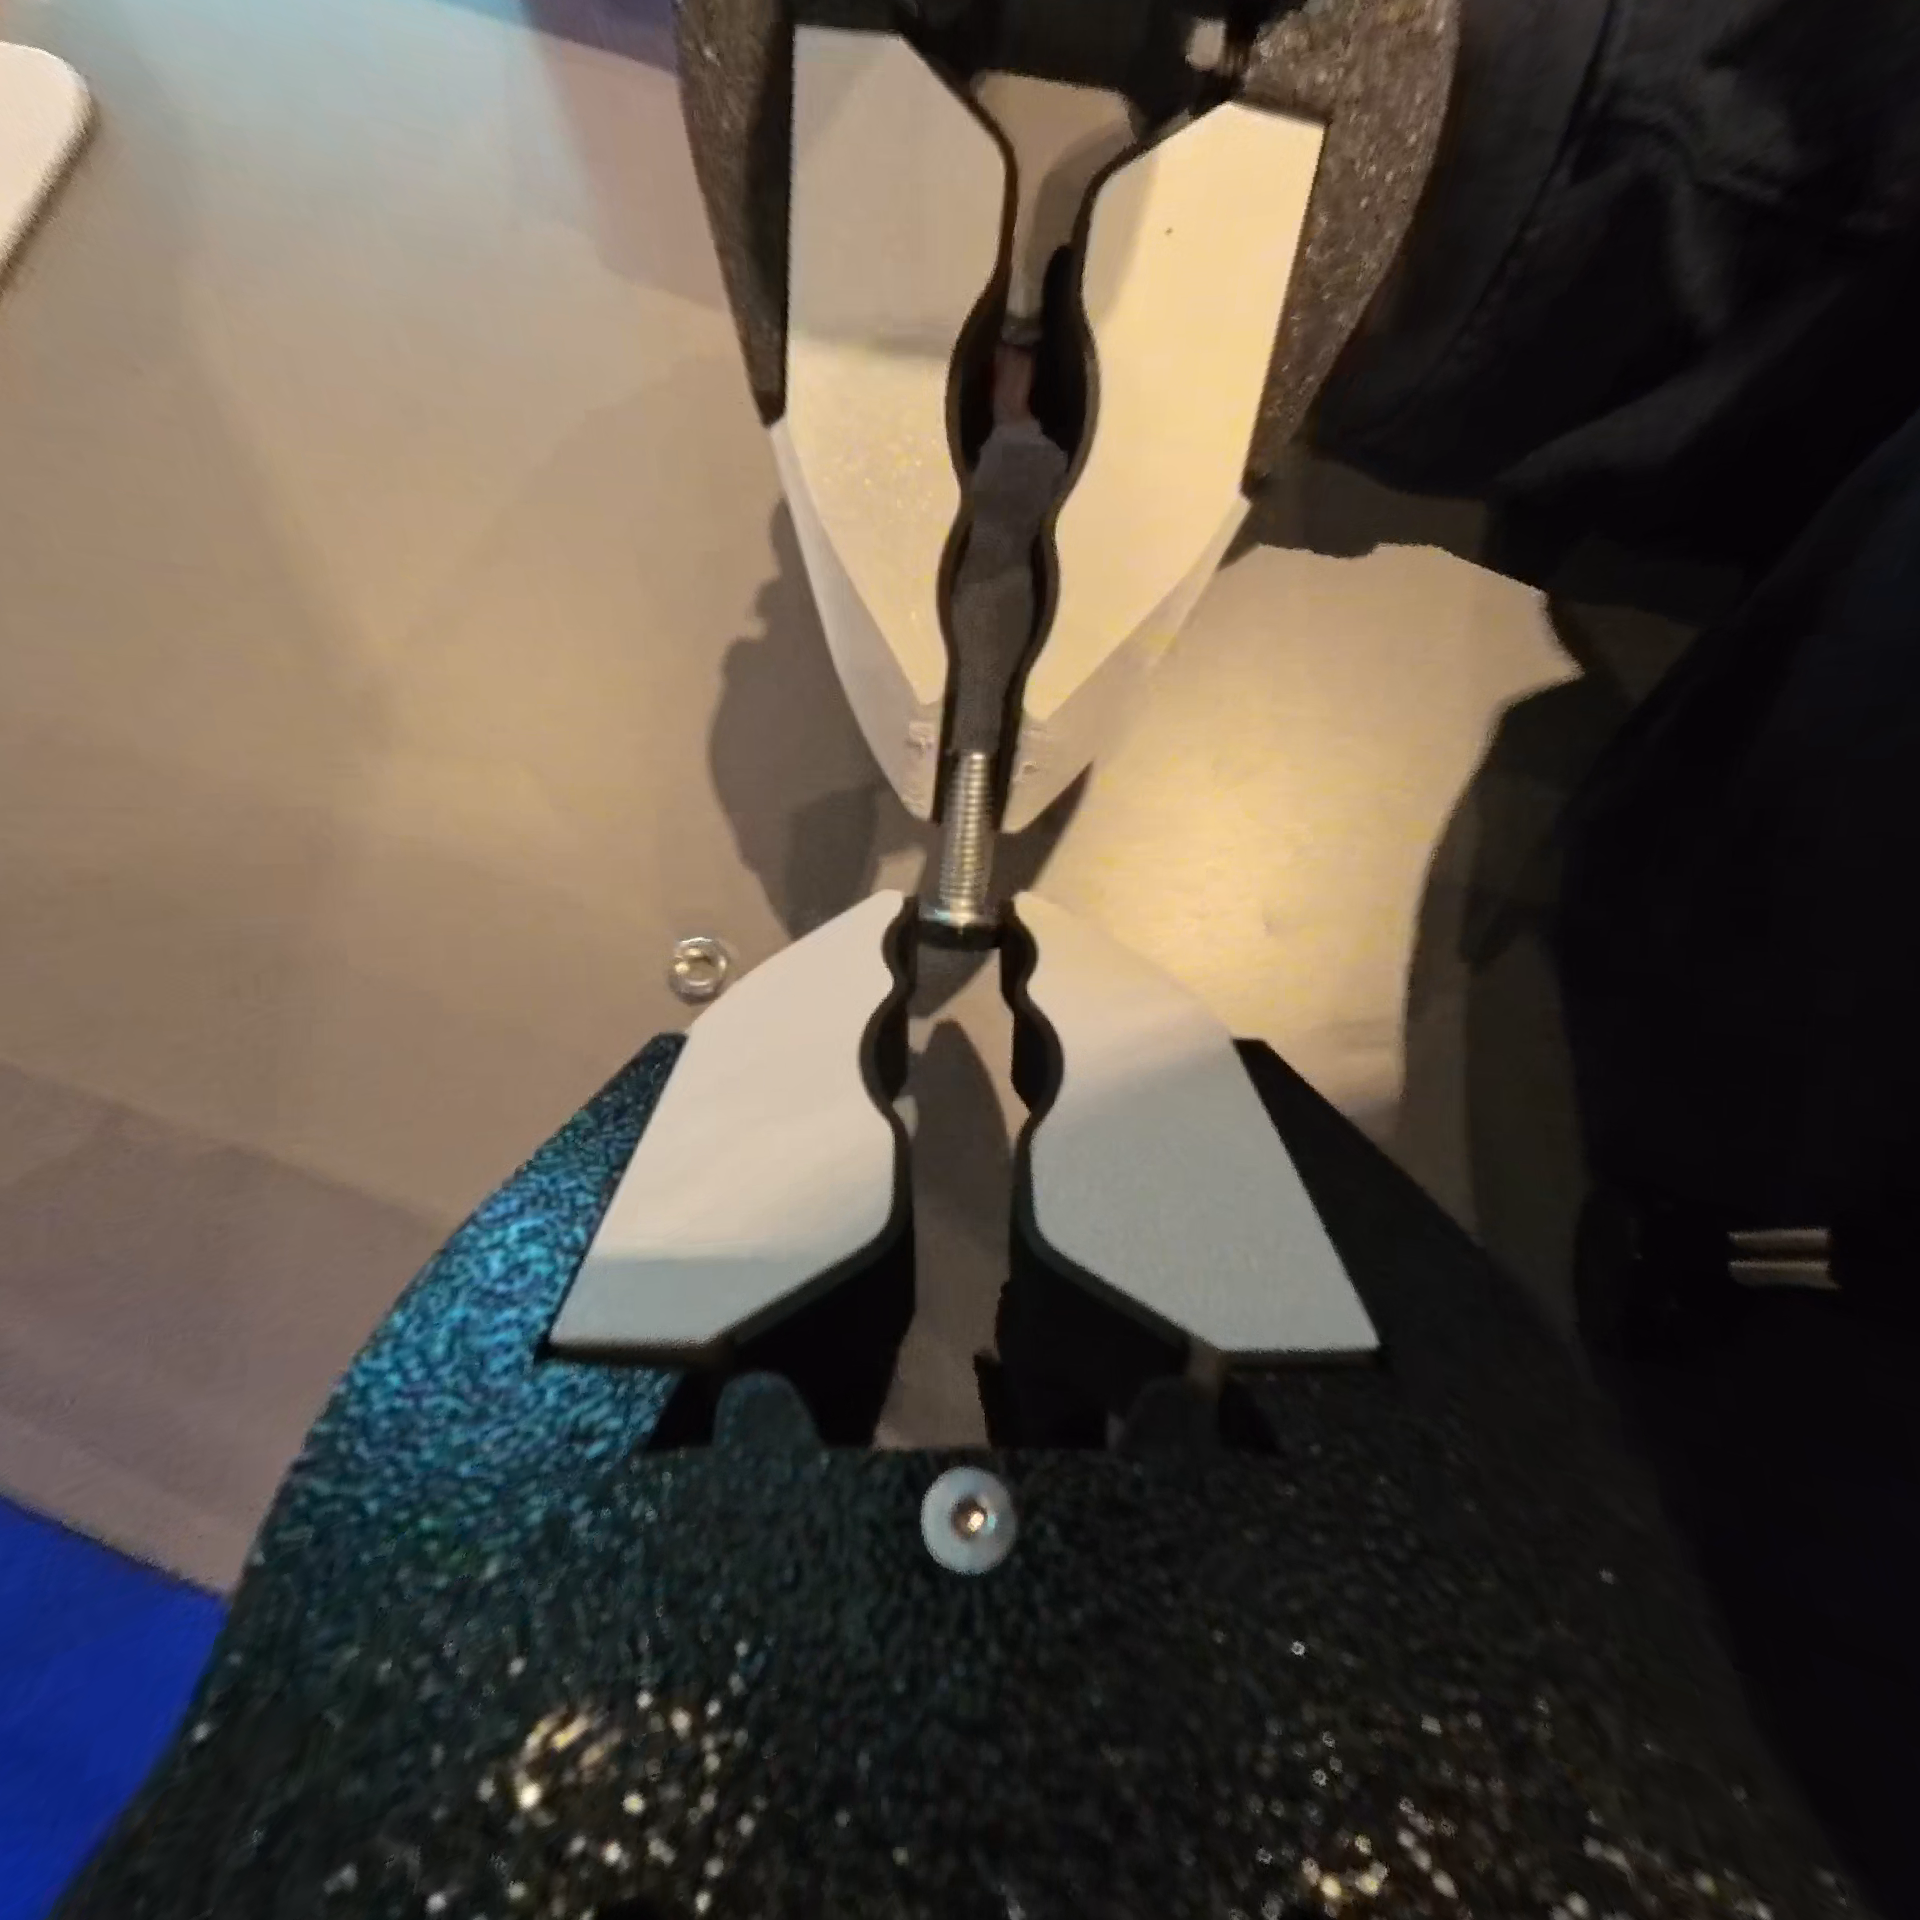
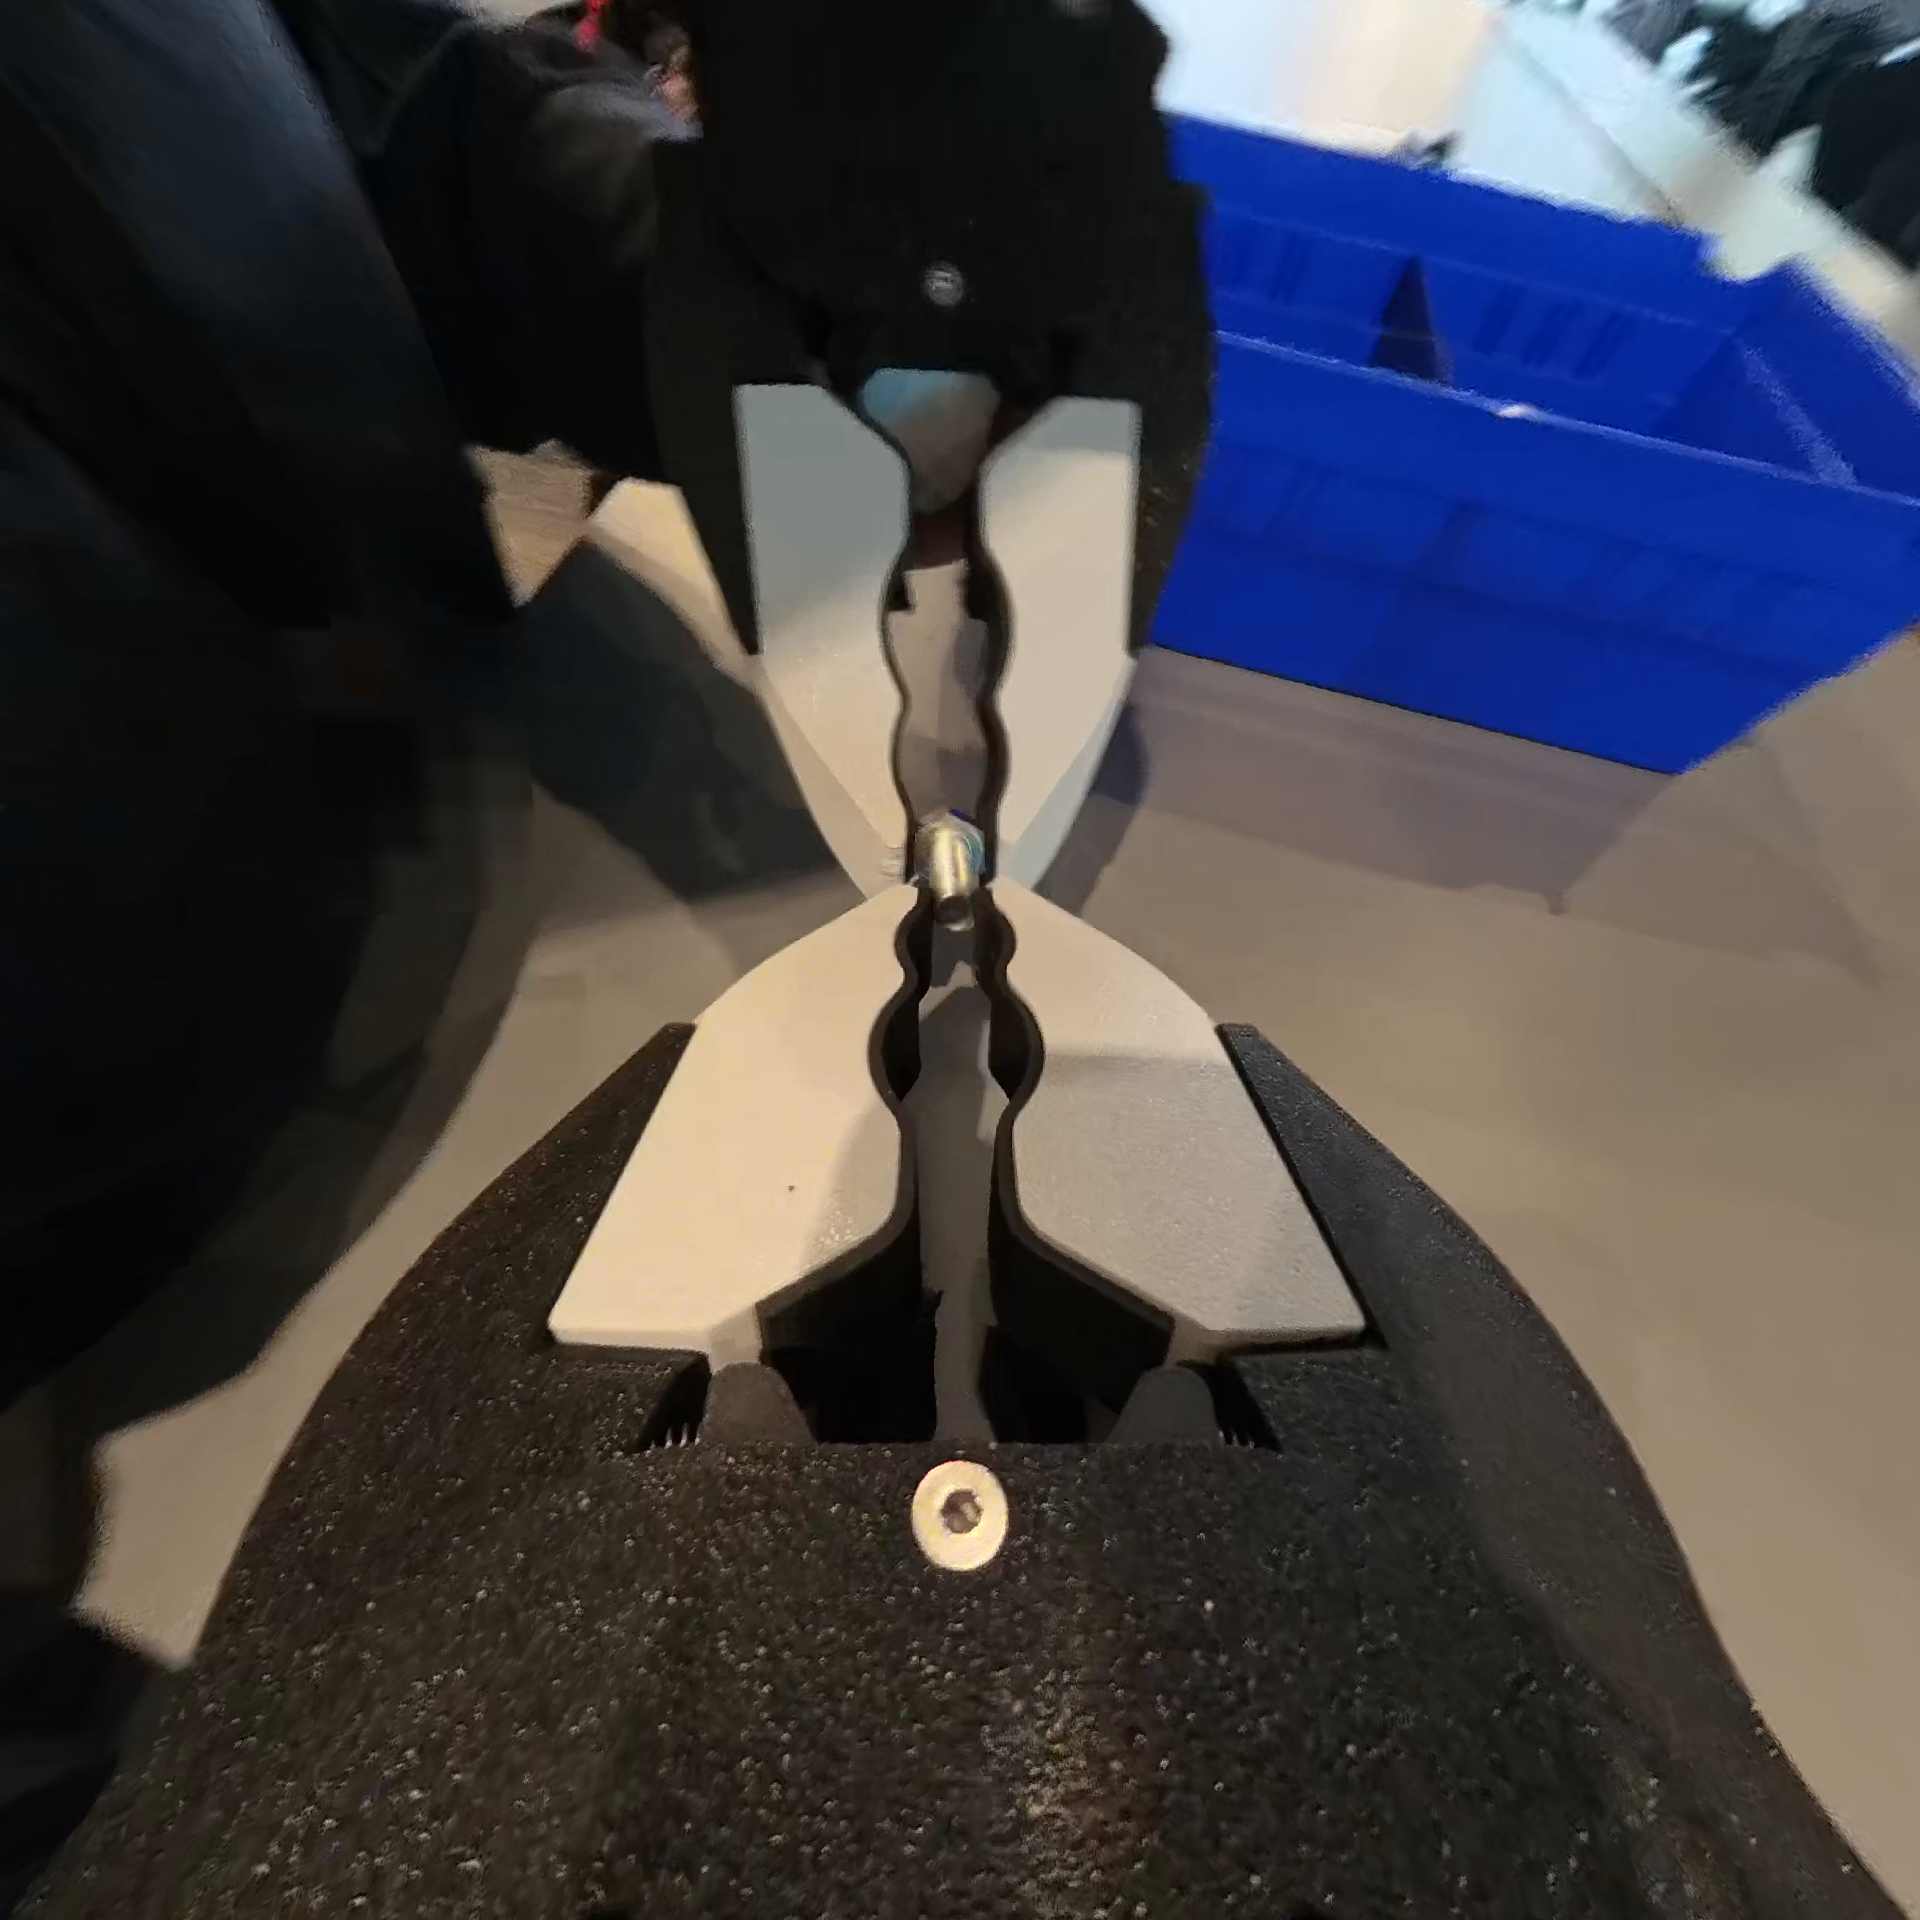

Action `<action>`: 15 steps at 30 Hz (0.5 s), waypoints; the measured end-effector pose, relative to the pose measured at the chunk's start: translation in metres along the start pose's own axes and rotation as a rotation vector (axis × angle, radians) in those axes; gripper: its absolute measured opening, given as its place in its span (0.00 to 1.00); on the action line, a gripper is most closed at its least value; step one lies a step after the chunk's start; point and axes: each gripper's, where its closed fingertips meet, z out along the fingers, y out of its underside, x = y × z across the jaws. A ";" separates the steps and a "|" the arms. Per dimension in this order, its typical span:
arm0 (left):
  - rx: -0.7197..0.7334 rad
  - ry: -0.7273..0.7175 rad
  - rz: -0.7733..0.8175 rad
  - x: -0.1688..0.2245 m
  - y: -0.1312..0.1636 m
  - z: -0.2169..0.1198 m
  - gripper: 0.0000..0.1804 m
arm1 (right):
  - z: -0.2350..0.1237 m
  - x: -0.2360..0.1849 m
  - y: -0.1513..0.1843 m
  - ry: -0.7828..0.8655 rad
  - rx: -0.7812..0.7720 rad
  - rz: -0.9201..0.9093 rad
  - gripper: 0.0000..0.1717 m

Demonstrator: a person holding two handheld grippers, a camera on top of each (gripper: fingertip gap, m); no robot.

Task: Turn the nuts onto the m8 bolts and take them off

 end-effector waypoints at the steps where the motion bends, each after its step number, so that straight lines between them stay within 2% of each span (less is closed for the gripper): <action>1: 0.010 -0.028 0.002 -0.003 -0.001 -0.002 0.08 | -0.002 0.004 0.000 0.025 0.011 0.012 0.06; 3: 0.027 -0.101 0.003 -0.011 0.000 -0.007 0.08 | -0.007 0.022 0.004 0.107 0.021 0.090 0.13; 6: 0.064 -0.190 -0.015 -0.020 0.000 -0.019 0.08 | -0.006 0.045 0.021 0.209 -0.024 0.227 0.17; 10: 0.092 -0.237 -0.046 -0.026 0.001 -0.029 0.08 | 0.016 0.051 0.047 0.208 -0.163 0.326 0.18; 15: 0.072 -0.237 -0.078 -0.028 0.007 -0.031 0.08 | 0.039 0.051 0.061 0.205 -0.305 0.328 0.18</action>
